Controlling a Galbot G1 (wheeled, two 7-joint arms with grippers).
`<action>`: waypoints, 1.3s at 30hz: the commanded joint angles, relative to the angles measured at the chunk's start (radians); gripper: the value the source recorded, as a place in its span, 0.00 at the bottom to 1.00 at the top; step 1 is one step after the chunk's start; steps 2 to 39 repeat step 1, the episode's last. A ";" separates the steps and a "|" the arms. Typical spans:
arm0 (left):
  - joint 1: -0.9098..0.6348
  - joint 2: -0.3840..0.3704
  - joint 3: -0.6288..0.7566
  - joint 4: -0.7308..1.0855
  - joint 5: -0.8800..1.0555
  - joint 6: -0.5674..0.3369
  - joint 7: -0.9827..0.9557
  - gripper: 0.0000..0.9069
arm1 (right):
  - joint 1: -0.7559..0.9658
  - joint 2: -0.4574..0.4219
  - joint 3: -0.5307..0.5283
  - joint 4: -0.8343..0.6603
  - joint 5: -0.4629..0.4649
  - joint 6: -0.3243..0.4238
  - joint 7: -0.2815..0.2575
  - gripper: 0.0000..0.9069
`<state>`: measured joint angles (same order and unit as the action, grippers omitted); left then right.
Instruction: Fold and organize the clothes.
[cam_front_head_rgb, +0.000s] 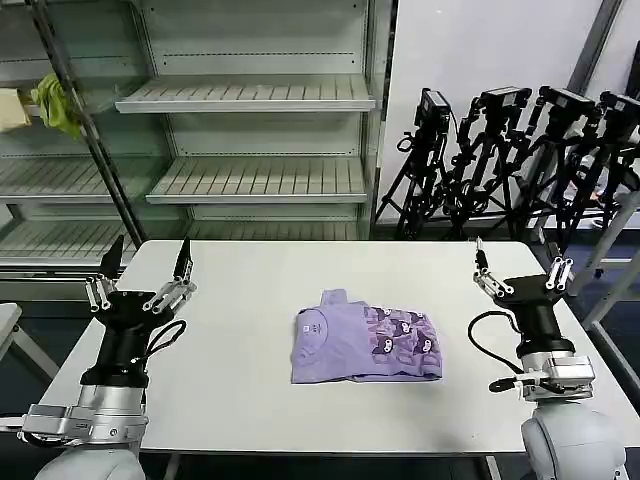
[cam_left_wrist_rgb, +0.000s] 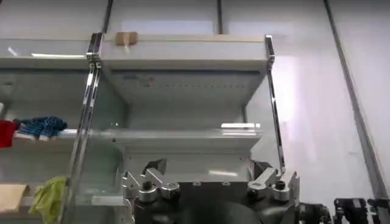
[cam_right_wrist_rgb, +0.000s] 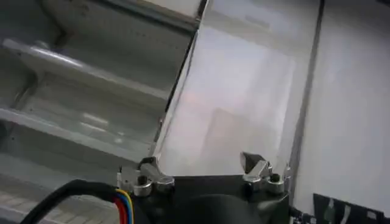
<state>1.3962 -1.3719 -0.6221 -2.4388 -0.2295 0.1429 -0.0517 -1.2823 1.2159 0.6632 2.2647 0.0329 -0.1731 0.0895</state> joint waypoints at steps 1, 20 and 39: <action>0.002 0.000 0.000 0.000 0.001 -0.001 0.001 1.00 | 0.002 0.002 -0.007 -0.001 -0.015 0.002 0.003 1.00; 0.002 0.000 0.000 0.000 0.001 -0.001 0.001 1.00 | 0.002 0.002 -0.007 -0.001 -0.015 0.002 0.003 1.00; 0.002 0.000 0.000 0.000 0.001 -0.001 0.001 1.00 | 0.002 0.002 -0.007 -0.001 -0.015 0.002 0.003 1.00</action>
